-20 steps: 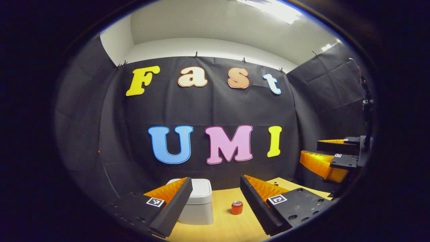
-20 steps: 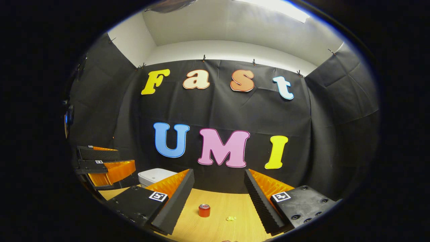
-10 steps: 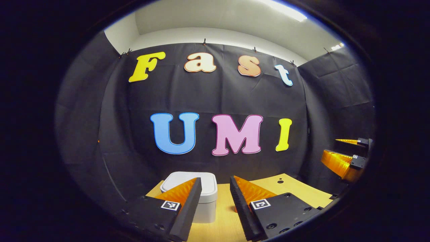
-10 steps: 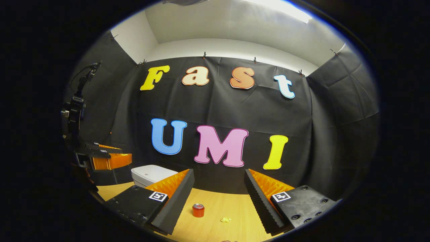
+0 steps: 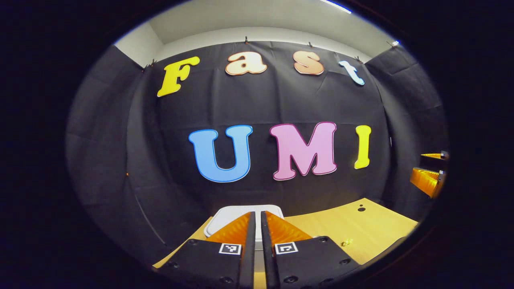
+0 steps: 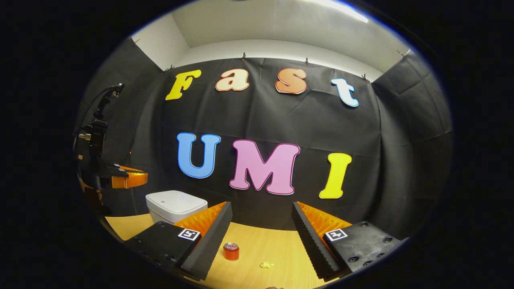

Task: Press the lid of the desktop garbage bin to open it, pick up the crumpled paper on the desktop and throw it into the bin, then pick up the pop can on the desktop and drop it into the bin, and finally close the garbage bin lid.

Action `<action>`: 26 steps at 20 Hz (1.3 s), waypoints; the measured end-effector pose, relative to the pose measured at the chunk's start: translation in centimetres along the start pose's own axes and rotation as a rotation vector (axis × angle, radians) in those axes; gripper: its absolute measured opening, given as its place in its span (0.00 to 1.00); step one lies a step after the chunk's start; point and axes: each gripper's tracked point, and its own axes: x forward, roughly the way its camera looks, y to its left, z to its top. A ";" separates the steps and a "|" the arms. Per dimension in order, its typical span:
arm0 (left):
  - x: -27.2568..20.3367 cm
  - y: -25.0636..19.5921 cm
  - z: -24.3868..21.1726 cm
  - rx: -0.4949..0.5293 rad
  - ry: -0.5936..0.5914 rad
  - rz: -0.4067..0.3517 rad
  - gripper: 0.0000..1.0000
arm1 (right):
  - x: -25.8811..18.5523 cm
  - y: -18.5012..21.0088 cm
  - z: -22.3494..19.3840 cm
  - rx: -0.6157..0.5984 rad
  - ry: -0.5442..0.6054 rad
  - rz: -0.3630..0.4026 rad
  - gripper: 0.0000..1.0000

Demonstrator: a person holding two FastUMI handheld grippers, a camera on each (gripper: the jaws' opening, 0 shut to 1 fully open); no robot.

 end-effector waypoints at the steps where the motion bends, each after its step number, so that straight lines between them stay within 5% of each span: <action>1: 0.9 0.1 -0.5 -0.013 0.002 0.000 0.13 | 0.8 -0.2 -0.4 0.004 0.002 0.002 0.96; 13: 9.9 4.2 -9.6 -0.084 0.159 -0.001 0.05 | 5.4 0.4 -6.7 0.038 0.118 0.096 0.96; 20: 10.3 3.6 -11.4 -0.014 0.182 -0.053 0.06 | 4.7 -1.2 -6.2 0.058 0.107 -0.008 0.96; 26: 10.1 3.6 -11.6 -0.029 0.079 -0.113 0.06 | 2.5 -2.1 -5.6 0.036 0.128 -0.102 0.96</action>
